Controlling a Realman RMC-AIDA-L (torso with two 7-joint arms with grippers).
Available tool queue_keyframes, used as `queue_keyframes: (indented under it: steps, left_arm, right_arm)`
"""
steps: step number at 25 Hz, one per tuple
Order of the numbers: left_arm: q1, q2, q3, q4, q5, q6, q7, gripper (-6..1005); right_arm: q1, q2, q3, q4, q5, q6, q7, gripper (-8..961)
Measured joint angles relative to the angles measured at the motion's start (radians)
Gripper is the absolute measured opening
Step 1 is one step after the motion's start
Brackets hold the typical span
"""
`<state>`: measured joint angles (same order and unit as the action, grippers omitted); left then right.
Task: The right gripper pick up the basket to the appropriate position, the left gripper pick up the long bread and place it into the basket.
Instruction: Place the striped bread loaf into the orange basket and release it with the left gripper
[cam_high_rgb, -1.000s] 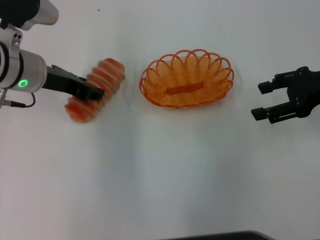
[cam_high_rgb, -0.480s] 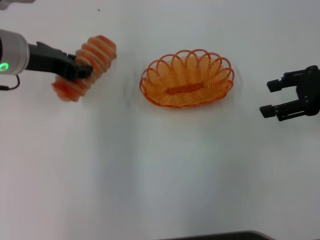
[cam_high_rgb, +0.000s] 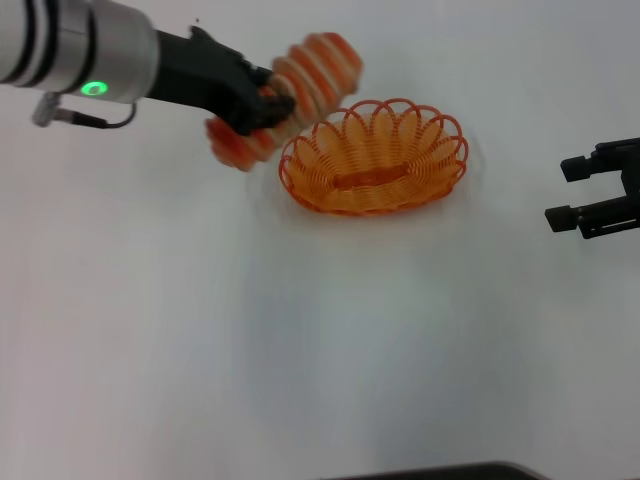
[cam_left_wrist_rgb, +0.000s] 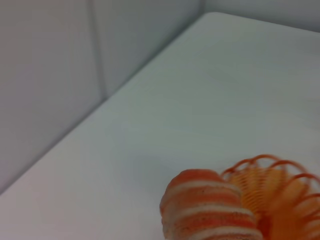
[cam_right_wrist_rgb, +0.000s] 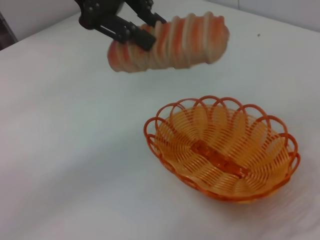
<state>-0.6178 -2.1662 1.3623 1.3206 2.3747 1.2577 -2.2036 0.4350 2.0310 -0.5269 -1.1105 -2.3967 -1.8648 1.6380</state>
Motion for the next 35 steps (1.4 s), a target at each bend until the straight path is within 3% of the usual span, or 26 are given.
queue_keyframes:
  steps: [10, 15, 19, 27, 29, 32, 35]
  left_arm:
    - [-0.233, -0.006, 0.128, -0.326, -0.052, -0.123, 0.077, 277]
    - [-0.258, -0.008, 0.151, -0.365, -0.055, -0.154, 0.064, 245]
    - [-0.242, -0.008, 0.151, -0.353, -0.059, -0.155, 0.062, 314]
    - [-0.13, -0.004, 0.137, -0.239, -0.127, -0.152, 0.066, 453]
    - [-0.1, -0.002, 0.13, -0.209, -0.156, -0.15, 0.071, 691]
    - [-0.029, 0.0, 0.093, -0.14, -0.2, -0.118, 0.091, 812]
    - [0.058, 0.0, -0.009, -0.091, -0.272, -0.016, 0.164, 891]
  right_arm:
    - [-0.004, 0.009, -0.005, -0.001, -0.004, -0.011, 0.0, 827]
    - [-0.003, 0.012, -0.007, 0.001, -0.004, -0.011, 0.0, 827]
    - [-0.001, 0.012, -0.008, 0.003, -0.004, -0.011, 0.0, 827]
    - [0.016, 0.013, -0.014, 0.005, -0.004, -0.006, 0.009, 826]
    - [0.02, 0.015, -0.015, 0.005, -0.004, -0.005, 0.009, 826]
    - [0.025, 0.016, -0.015, 0.006, -0.004, -0.004, 0.011, 826]
    - [0.029, 0.017, -0.015, 0.006, -0.004, -0.003, 0.012, 827]
